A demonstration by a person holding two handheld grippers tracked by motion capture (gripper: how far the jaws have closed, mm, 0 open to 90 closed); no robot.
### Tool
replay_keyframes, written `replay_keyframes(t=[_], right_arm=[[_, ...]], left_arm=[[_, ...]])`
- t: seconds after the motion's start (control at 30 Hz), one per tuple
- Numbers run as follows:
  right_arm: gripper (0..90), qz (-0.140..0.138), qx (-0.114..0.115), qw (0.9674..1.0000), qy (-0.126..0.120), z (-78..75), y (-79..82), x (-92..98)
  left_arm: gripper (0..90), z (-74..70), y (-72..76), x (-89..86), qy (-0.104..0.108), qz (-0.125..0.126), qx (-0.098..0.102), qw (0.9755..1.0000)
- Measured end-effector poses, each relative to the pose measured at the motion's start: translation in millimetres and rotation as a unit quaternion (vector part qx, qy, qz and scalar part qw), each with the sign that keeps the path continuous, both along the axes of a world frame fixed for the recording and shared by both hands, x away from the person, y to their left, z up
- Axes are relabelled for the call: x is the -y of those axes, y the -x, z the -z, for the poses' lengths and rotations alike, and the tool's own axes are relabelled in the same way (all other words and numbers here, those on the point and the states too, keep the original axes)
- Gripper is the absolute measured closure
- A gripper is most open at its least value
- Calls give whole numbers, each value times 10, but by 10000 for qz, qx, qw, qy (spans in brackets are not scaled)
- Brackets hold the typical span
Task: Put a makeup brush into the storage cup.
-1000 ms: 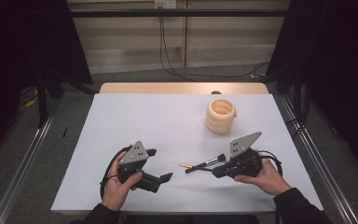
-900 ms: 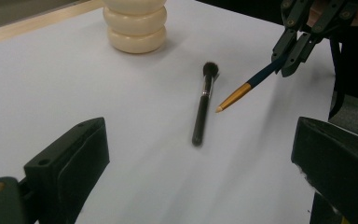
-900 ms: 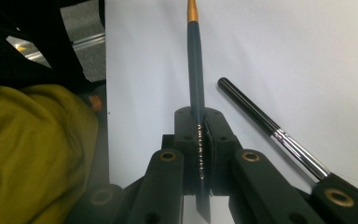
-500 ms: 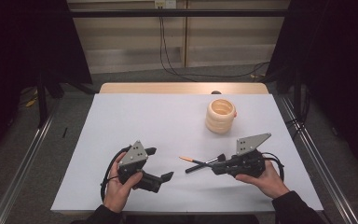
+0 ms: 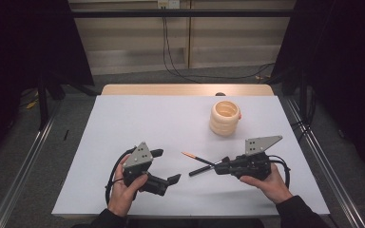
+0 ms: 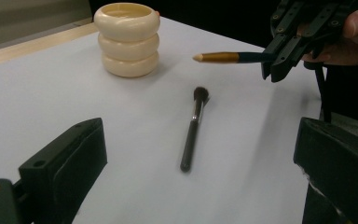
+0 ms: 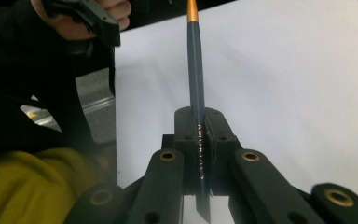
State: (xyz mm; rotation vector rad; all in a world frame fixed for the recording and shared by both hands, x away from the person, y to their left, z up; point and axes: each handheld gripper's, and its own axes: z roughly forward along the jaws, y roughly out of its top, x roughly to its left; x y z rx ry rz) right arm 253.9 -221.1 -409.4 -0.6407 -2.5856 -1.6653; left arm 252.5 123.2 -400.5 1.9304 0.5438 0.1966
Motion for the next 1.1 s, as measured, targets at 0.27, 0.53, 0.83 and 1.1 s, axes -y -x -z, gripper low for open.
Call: replay_keyframes(t=[0.27, 0.53, 0.83, 1.1], right_arm=[[851, 16, 116, 9998, -187, -24, 20, -12], [851, 19, 160, 9993, -337, -37, 18, -14], [851, 86, 207, 9989, -409, -41, 19, -43], [851, 71, 265, 9985, -473, -59, 23, -53]], left_arm=[[42, -38, 9, 126, 65, 160, 88, 9998], [45, -21, 25, 200, 280, 221, 7, 9994], [33, -27, 45, 265, 393, 298, 45, 9988], [32, -45, 45, 297, 511, 247, 95, 9983]])
